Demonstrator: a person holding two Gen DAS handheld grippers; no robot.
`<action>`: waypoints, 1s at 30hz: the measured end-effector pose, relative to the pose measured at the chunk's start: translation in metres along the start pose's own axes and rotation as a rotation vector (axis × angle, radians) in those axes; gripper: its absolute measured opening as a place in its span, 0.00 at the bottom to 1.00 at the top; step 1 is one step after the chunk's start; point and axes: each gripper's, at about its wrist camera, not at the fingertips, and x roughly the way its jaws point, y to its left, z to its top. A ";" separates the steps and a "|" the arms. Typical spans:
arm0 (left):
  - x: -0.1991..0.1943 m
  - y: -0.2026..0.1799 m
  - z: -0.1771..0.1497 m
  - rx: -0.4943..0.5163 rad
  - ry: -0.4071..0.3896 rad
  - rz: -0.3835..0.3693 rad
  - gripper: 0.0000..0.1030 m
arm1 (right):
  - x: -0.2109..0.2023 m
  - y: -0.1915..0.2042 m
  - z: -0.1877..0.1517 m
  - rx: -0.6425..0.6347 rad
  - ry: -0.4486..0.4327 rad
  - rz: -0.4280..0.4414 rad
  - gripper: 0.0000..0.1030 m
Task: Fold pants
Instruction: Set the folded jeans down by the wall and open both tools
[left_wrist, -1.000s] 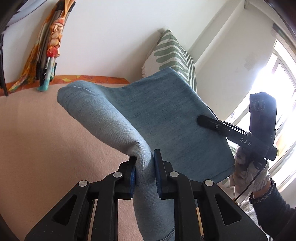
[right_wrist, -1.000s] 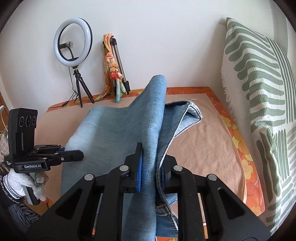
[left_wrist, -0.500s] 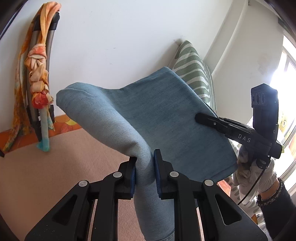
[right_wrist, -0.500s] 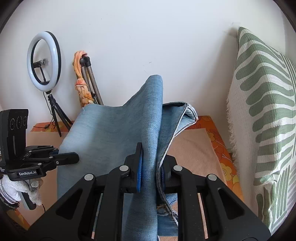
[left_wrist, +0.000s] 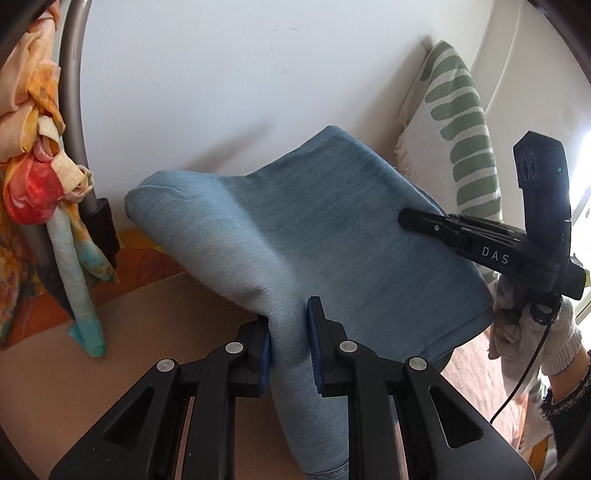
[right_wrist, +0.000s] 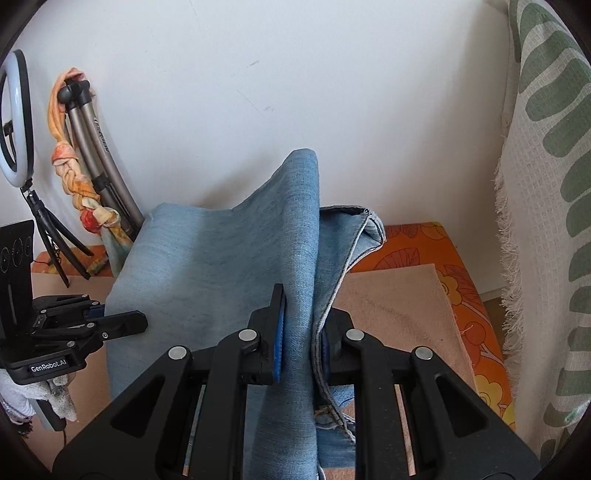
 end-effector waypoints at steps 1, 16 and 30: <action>0.003 0.000 -0.002 0.011 0.006 0.028 0.18 | 0.009 0.000 -0.002 -0.005 0.015 -0.025 0.16; -0.027 -0.018 -0.007 0.059 -0.017 0.148 0.68 | -0.007 -0.009 -0.013 0.028 0.027 -0.234 0.59; -0.128 -0.073 -0.043 0.082 -0.096 0.127 0.78 | -0.120 0.045 -0.049 0.020 -0.041 -0.204 0.83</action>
